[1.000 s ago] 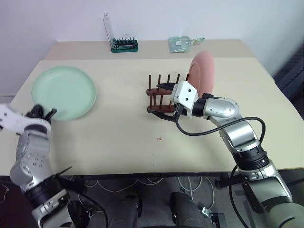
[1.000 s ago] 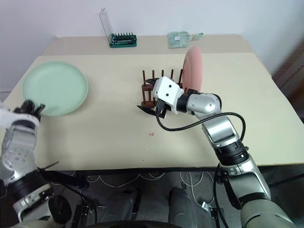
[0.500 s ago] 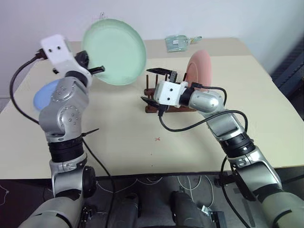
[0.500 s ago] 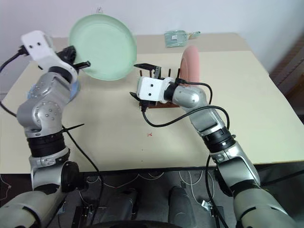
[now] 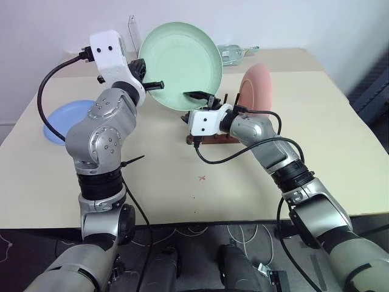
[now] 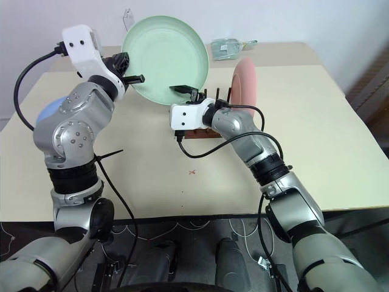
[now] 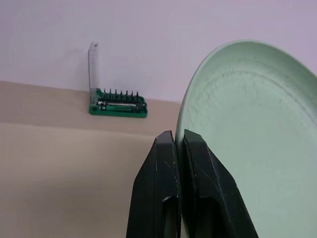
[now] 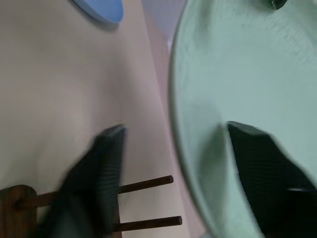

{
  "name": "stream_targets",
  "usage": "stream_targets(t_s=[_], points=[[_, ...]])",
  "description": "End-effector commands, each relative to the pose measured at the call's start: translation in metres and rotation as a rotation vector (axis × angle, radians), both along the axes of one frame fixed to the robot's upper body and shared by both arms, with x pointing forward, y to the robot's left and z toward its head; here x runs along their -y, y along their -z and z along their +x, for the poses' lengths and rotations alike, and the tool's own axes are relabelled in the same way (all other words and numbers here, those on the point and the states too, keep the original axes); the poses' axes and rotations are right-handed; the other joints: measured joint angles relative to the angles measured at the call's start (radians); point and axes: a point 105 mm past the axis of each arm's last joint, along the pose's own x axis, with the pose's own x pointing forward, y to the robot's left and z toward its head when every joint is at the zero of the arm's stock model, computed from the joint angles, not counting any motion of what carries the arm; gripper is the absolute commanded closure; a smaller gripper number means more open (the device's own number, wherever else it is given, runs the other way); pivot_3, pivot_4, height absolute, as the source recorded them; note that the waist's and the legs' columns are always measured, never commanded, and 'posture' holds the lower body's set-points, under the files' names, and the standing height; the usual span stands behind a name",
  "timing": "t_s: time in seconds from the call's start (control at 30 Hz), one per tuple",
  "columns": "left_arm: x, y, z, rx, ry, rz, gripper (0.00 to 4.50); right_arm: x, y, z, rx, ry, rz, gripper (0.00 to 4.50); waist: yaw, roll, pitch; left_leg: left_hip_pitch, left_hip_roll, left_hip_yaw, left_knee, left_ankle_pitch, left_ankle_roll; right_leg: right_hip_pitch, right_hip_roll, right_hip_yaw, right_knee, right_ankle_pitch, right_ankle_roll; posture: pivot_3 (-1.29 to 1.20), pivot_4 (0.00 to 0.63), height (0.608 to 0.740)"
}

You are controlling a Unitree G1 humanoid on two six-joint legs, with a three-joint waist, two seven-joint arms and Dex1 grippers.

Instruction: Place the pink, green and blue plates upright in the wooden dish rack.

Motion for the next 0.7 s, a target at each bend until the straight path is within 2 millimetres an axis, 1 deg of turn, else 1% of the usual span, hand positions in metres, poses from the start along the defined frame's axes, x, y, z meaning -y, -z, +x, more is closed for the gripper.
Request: stream_targets(t_s=[0.03, 0.07, 0.1, 0.13, 0.17, 0.27, 0.37, 0.43, 0.47, 0.53, 0.6, 0.67, 0.7], points=[[0.003, -0.021, -0.009, 0.081, 0.020, -0.010, 4.50, -0.002, -0.028, 0.001, 0.108, 0.010, 0.034, 3.32, 0.000, 0.000, 0.000, 0.000, 0.000, 0.000, 0.000, 0.000, 0.000, 0.000, 0.000, 0.000, 0.000, 0.000, 0.000, 0.00, 0.150, 0.740], [0.004, -0.021, -0.009, 0.078, 0.025, -0.014, 4.50, 0.000, -0.029, 0.002, 0.119, 0.019, 0.037, 3.87, 0.000, 0.000, 0.000, 0.000, 0.000, 0.000, 0.000, 0.000, 0.000, 0.000, 0.000, 0.000, 0.000, 0.000, 0.000, 0.00, 0.150, 0.740], [0.005, -0.020, -0.009, 0.079, 0.035, -0.026, 4.50, 0.001, -0.030, 0.003, 0.134, 0.028, 0.037, 4.30, 0.000, 0.000, 0.000, 0.000, 0.000, 0.000, 0.000, 0.000, 0.000, 0.000, 0.000, 0.000, 0.000, 0.000, 0.000, 0.00, 0.150, 0.740], [0.006, -0.020, -0.009, 0.079, 0.042, -0.035, 4.50, 0.001, -0.031, 0.003, 0.145, 0.032, 0.037, 4.45, 0.000, 0.000, 0.000, 0.000, 0.000, 0.000, 0.000, 0.000, 0.000, 0.000, 0.000, 0.000, 0.000, 0.000, 0.000, 0.00, 0.150, 0.740], [0.006, -0.020, -0.009, 0.081, 0.051, -0.048, 4.50, 0.001, -0.031, 0.003, 0.148, 0.032, 0.035, 4.45, 0.001, 0.000, 0.000, 0.000, 0.000, 0.000, 0.000, 0.000, 0.000, 0.000, 0.000, 0.000, 0.000, 0.000, 0.000, 0.00, 0.150, 0.740], [0.004, -0.022, -0.008, 0.098, 0.059, -0.132, 3.46, 0.001, -0.028, 0.001, 0.154, 0.027, 0.024, 4.50, 0.002, 0.000, 0.000, 0.000, 0.000, 0.000, 0.000, 0.000, 0.000, 0.000, 0.000, 0.000, 0.000, 0.000, 0.000, 0.00, 0.150, 0.740], [-0.003, -0.035, -0.009, 0.153, 0.056, -0.227, 1.94, 0.003, -0.026, -0.001, 0.162, 0.029, 0.017, 4.50, 0.002, 0.000, 0.000, 0.000, 0.000, 0.000, 0.000, 0.000, 0.000, 0.000, 0.000, 0.000, 0.000, 0.000, 0.000, 0.00, 0.150, 0.740], [-0.017, -0.047, -0.011, 0.208, 0.031, -0.340, 0.90, 0.006, -0.026, -0.002, 0.166, 0.032, 0.014, 4.50, 0.000, 0.000, 0.000, 0.000, 0.000, 0.000, 0.000, 0.000, 0.000, 0.000, 0.000, 0.000, 0.000, 0.000, 0.000, 0.00, 0.150, 0.740], [-0.026, -0.051, -0.011, 0.230, 0.008, -0.383, 0.49, 0.007, -0.027, -0.002, 0.169, 0.035, 0.015, 4.50, 0.000, 0.000, 0.000, 0.000, 0.000, 0.000, 0.000, 0.000, -0.001, 0.000, 0.000, 0.000, 0.000, 0.000, 0.000, 0.00, 0.150, 0.740], [-0.044, -0.059, -0.013, 0.279, -0.050, -0.387, 0.49, 0.011, -0.030, -0.004, 0.173, 0.036, 0.028, 4.50, -0.001, 0.000, 0.000, 0.000, 0.000, 0.000, 0.000, 0.000, -0.001, 0.000, 0.000, 0.000, 0.000, 0.000, 0.000, 0.00, 0.150, 0.740], [-0.057, -0.063, -0.014, 0.313, -0.092, -0.373, 0.49, 0.014, -0.034, -0.006, 0.171, 0.034, 0.051, 4.50, -0.001, 0.000, 0.000, 0.000, 0.000, 0.001, 0.000, 0.000, -0.001, 0.000, 0.000, 0.001, 0.000, 0.000, 0.000, 0.00, 0.150, 0.740], [-0.073, -0.068, -0.016, 0.346, -0.137, -0.386, 0.49, 0.019, -0.041, -0.009, 0.139, 0.033, 0.130, 4.50, 0.001, 0.000, 0.000, 0.000, 0.000, 0.000, 0.000, 0.000, -0.001, 0.000, 0.001, 0.001, 0.000, 0.000, 0.000, 0.00, 0.150, 0.740], [-0.089, -0.071, -0.019, 0.377, -0.196, -0.322, 0.49, 0.022, -0.046, -0.014, 0.099, 0.019, 0.200, 4.50, 0.002, 0.000, 0.000, 0.000, 0.000, 0.000, 0.000, 0.000, -0.001, 0.000, 0.001, 0.001, 0.000, 0.000, 0.000, 0.00, 0.150, 0.740]])
